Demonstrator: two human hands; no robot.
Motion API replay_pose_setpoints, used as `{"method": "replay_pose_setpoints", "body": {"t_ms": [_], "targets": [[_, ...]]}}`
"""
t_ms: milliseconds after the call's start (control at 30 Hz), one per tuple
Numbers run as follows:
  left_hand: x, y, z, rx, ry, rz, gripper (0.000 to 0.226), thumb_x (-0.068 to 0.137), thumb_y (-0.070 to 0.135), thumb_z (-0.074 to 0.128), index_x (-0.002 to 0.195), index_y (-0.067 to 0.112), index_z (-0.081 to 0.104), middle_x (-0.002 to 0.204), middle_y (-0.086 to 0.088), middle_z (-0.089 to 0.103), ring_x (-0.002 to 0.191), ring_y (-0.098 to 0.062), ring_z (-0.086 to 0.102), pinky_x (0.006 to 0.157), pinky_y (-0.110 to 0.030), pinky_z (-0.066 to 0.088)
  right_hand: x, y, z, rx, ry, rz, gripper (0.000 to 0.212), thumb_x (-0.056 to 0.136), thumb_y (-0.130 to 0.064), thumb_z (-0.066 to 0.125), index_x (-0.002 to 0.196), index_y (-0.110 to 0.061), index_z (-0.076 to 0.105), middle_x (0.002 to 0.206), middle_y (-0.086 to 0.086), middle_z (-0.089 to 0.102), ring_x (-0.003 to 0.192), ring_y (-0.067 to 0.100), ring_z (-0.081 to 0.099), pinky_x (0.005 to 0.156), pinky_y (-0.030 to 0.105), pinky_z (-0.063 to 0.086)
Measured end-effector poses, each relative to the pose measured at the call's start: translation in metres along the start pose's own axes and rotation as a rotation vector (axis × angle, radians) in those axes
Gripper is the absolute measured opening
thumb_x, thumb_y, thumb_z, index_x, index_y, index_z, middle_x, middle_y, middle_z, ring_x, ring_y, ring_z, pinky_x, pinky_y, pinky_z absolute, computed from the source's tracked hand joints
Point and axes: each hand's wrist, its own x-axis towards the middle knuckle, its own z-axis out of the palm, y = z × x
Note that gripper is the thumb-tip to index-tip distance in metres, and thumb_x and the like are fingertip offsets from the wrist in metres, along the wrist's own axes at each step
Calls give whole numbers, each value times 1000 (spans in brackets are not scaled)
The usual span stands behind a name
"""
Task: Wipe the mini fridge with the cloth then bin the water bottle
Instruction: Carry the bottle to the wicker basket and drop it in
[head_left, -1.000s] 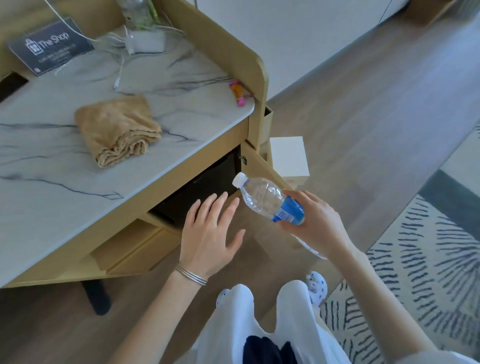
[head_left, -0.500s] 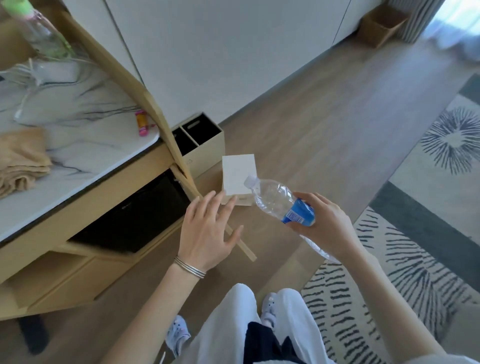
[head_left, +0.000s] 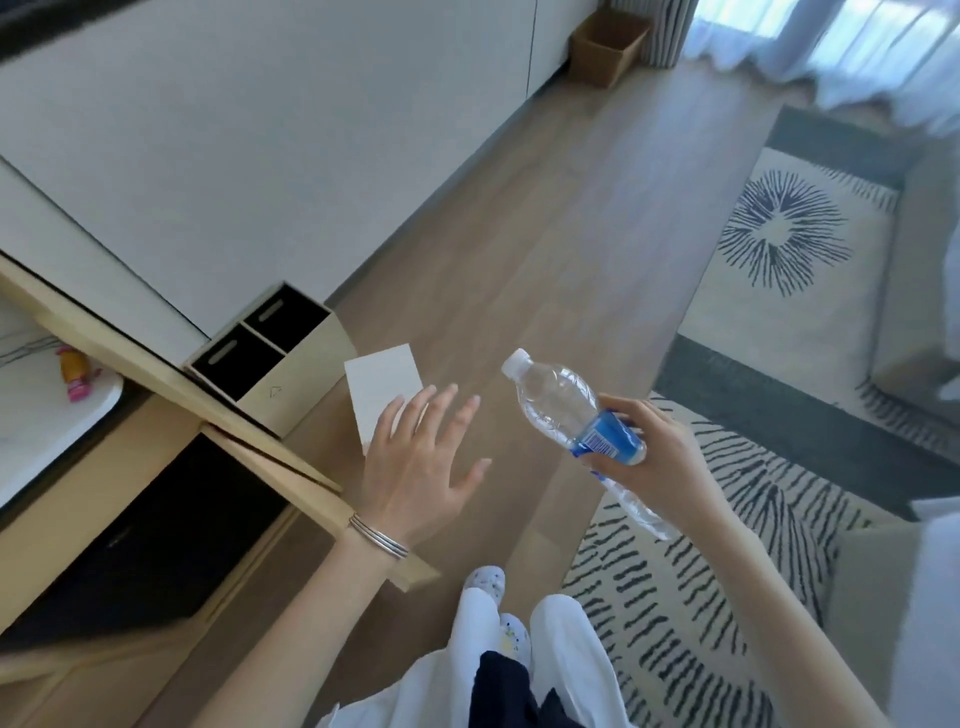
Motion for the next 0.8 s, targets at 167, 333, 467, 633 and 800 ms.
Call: {"method": "replay_pose_setpoints", "body": {"t_ms": [167, 333, 467, 633, 800], "targets": [[41, 8, 17, -23, 11, 35, 59, 87, 52, 45, 133, 18, 57, 134, -9, 58, 123, -29, 54, 104, -48, 38, 18, 21, -6, 4, -16, 47, 61, 71, -29, 78, 125, -32, 50, 114, -14, 58, 100, 3, 53, 84, 19, 37], [93, 8, 27, -50, 51, 72, 56, 87, 49, 45, 129, 16, 60, 131, -9, 60, 120, -28, 56, 102, -47, 37, 56, 27, -23, 15, -4, 71, 61, 71, -30, 77, 125, -33, 49, 115, -16, 57, 104, 4, 54, 84, 18, 40], [134, 3, 30, -76, 82, 89, 54, 86, 46, 46, 127, 15, 61, 131, -10, 60, 119, -29, 56, 103, -46, 35, 90, 25, -40, 42, 30, 74, 60, 71, -29, 78, 124, -34, 50, 116, -18, 56, 105, 3, 53, 85, 20, 43], [181, 5, 32, -77, 110, 99, 52, 87, 43, 44, 125, 13, 63, 129, -10, 61, 116, -30, 58, 101, -45, 37, 128, 30, -63, 95, 99, 58, 58, 70, -23, 79, 121, -34, 53, 110, -18, 56, 99, 2, 54, 83, 16, 39], [224, 28, 49, -88, 118, 82, 50, 87, 41, 45, 124, 13, 64, 128, -10, 62, 116, -29, 58, 100, -46, 40, 165, 60, -81, 114, 94, 46, 58, 71, -25, 79, 123, -29, 53, 112, -17, 56, 102, 4, 54, 88, 18, 42]]}}
